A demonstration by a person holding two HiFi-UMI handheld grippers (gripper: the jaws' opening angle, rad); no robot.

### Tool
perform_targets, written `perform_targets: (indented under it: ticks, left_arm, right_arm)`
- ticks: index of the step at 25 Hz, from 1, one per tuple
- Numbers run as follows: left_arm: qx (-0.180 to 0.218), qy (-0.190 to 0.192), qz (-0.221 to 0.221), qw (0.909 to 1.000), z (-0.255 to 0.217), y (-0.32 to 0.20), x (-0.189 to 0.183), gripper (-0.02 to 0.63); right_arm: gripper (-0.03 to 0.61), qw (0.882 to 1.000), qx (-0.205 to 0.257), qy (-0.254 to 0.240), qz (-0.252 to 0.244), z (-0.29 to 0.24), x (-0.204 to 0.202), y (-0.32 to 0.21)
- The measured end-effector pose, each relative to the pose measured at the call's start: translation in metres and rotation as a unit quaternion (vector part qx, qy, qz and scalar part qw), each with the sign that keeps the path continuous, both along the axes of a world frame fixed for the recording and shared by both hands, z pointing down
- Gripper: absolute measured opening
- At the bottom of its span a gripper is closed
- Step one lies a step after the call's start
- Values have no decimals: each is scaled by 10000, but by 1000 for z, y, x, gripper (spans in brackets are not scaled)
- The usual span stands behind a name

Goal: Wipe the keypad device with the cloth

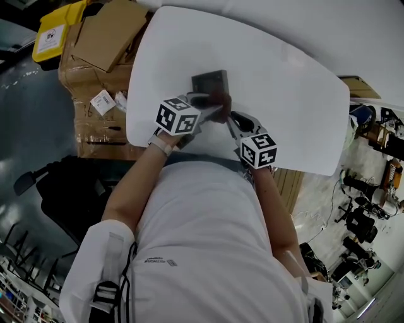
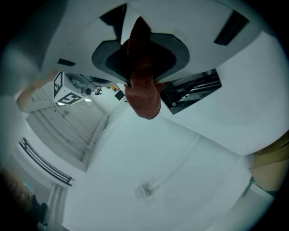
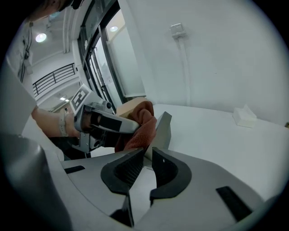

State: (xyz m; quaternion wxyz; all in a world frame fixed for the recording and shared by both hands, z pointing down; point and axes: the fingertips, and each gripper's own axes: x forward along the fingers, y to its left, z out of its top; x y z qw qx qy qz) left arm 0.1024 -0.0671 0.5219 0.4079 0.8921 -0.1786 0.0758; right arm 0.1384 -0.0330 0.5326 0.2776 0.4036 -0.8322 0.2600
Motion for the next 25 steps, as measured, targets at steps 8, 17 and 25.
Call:
perform_targets:
  ticks: [8,17,25]
  left_arm:
    - [-84,28,25,10000,12,-4,5,118]
    - [-312,-16,-79,9995,28,1,-7,117]
    - [-580,-857,-390,9939,73,8,-47,117]
  right_arm:
    - [61,9999,-102,17,-7,1,-2,2]
    - [61,9997,-197,94,55,2,-2,2]
    - [61,9996,-234,77,139,3,-3,0]
